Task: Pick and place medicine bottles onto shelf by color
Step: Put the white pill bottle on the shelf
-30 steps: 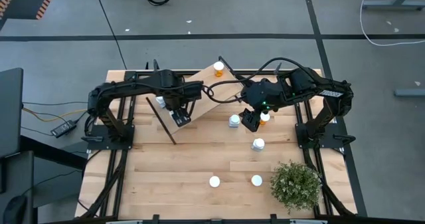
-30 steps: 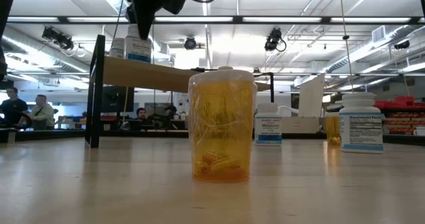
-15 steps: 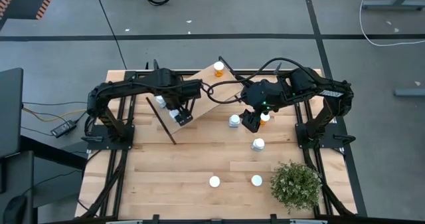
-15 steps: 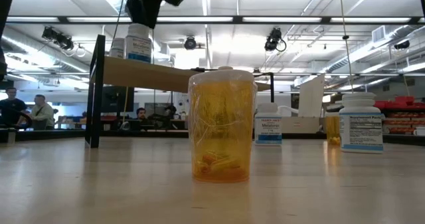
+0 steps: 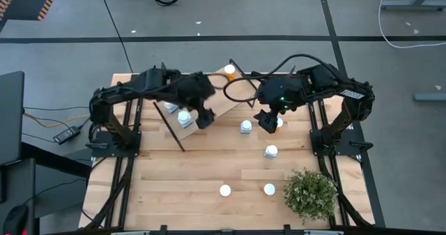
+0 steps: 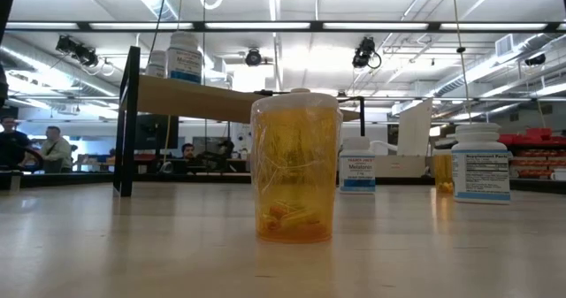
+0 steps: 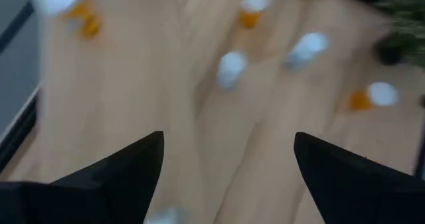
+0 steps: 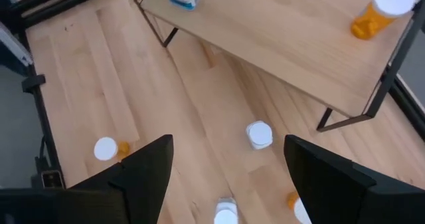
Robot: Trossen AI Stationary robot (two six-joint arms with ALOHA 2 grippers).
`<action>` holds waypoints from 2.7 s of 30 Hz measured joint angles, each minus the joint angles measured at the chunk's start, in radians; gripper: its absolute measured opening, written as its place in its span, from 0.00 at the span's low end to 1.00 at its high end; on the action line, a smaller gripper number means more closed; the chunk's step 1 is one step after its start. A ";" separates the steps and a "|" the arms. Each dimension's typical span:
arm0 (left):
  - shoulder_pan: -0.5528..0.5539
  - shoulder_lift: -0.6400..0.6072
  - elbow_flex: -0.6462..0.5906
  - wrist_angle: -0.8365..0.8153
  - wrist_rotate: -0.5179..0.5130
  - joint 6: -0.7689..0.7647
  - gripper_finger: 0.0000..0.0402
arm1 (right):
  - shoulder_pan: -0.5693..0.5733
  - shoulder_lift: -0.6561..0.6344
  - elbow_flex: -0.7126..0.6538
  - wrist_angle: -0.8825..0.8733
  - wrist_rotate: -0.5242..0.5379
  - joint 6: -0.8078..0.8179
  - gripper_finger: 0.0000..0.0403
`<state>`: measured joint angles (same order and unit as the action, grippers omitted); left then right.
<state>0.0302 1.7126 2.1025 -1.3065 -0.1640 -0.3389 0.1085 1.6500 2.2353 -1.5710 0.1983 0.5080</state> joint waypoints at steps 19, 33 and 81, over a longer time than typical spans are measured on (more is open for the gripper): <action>-0.143 0.156 -0.002 0.441 -0.017 0.071 0.76 | -0.052 -0.196 -0.050 0.000 0.024 -0.014 0.69; -0.144 0.033 0.000 0.487 -0.060 0.086 0.68 | -0.131 -0.236 -0.578 0.030 -0.131 -0.066 0.71; -0.170 0.006 0.000 0.437 -0.060 0.035 0.64 | 0.104 -0.236 -1.329 0.632 -0.171 0.200 0.69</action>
<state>-0.1400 1.7187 2.1021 -0.8696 -0.2245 -0.3038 0.2127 1.4136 0.9066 -0.9385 0.0271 0.7078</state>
